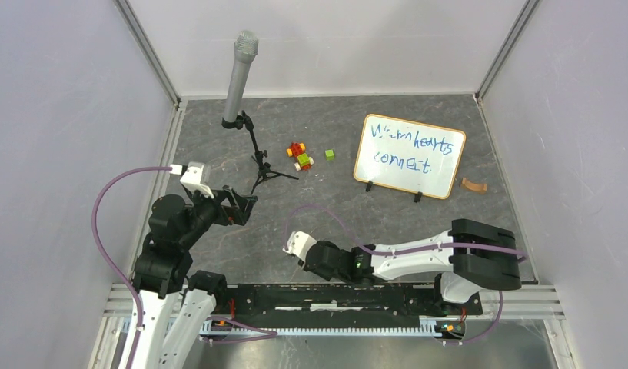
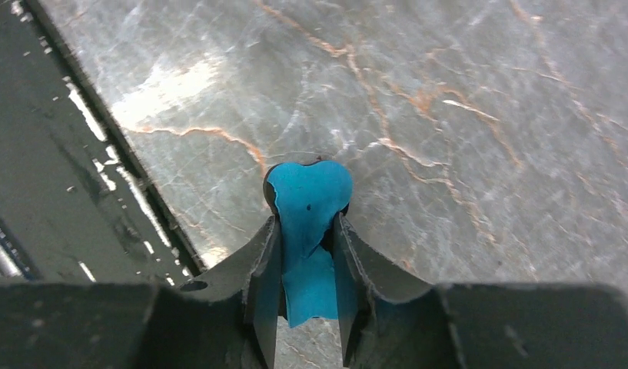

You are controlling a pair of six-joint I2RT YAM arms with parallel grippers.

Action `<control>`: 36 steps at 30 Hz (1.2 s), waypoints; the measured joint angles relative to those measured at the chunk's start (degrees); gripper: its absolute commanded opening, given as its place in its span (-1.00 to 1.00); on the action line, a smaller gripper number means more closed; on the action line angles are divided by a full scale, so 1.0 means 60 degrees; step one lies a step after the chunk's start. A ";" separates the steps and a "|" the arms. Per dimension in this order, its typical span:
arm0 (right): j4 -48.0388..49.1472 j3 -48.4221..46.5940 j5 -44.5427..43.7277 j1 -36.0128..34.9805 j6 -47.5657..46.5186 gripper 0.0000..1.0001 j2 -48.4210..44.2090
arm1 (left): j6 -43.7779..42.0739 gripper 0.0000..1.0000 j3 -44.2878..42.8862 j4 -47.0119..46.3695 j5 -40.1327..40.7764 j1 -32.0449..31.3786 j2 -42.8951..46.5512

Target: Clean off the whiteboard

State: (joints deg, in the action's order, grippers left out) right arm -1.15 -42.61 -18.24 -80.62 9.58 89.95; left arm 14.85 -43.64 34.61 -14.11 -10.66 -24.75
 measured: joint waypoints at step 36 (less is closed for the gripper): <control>0.4801 0.0171 -0.4204 0.7329 -0.1049 -0.72 -0.1071 | 0.0025 0.99 0.0149 -0.0357 -0.1479 -0.0299 -0.0481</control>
State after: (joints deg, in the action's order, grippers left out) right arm 27.66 -41.58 -43.46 -36.64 3.29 83.53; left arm 15.00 -42.74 32.47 -22.98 -12.45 -27.64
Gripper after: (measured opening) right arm 0.261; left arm 0.994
